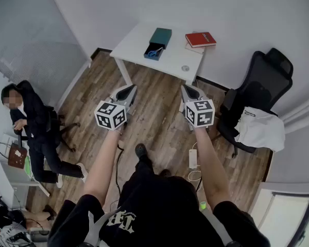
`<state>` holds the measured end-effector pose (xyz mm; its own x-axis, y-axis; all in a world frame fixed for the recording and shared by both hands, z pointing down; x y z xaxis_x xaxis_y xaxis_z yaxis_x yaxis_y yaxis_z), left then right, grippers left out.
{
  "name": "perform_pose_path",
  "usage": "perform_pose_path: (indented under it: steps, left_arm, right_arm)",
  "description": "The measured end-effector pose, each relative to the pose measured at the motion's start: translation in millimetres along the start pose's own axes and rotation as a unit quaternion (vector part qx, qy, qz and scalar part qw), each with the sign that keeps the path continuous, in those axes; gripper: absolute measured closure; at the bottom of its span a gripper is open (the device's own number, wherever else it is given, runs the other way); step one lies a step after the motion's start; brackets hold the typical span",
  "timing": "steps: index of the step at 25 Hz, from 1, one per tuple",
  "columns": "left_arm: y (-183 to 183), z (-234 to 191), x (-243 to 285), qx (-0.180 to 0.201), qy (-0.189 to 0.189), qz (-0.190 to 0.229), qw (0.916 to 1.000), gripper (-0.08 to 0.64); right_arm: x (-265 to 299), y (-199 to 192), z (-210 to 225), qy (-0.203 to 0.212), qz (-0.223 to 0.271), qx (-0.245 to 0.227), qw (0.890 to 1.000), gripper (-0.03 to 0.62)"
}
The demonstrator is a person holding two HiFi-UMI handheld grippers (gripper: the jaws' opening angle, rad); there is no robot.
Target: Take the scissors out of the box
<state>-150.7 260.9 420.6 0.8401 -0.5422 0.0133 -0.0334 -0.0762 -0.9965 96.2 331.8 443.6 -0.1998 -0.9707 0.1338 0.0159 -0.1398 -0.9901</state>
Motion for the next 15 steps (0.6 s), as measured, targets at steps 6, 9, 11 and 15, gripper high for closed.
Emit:
perform_pose_path:
  steps: [6, 9, 11, 15]
  left_arm:
    - [-1.8, -2.3, -2.4, 0.001, 0.001, 0.0, 1.0, 0.558]
    - [-3.8, -4.2, -1.0, 0.001, 0.0, -0.001, 1.0, 0.558]
    - [-4.8, -6.3, 0.0, 0.0, 0.0, -0.001, 1.0, 0.558]
    - [-9.0, -14.5, 4.3, -0.003, -0.002, -0.004, 1.0, 0.558]
  right_arm:
    - [-0.8, 1.1, -4.2, 0.0, 0.002, -0.003, 1.0, 0.588]
    - [-0.2, -0.2, -3.5, -0.003, 0.003, 0.002, 1.0, 0.588]
    - [1.8, -1.4, -2.0, -0.008, 0.003, 0.009, 1.0, 0.588]
    - [9.9, -5.0, -0.3, -0.015, -0.002, 0.014, 1.0, 0.588]
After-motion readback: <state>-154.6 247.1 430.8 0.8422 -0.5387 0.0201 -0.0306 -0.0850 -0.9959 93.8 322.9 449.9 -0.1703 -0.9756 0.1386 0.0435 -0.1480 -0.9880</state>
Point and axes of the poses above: the fingertips, and each gripper's own axes: x forward along the fingers, z to its right, y out of its top, the point moved 6 cm from there along -x, backward along the fingers, and after that the axes turned 6 degrees about z, right-handed, at the moved point
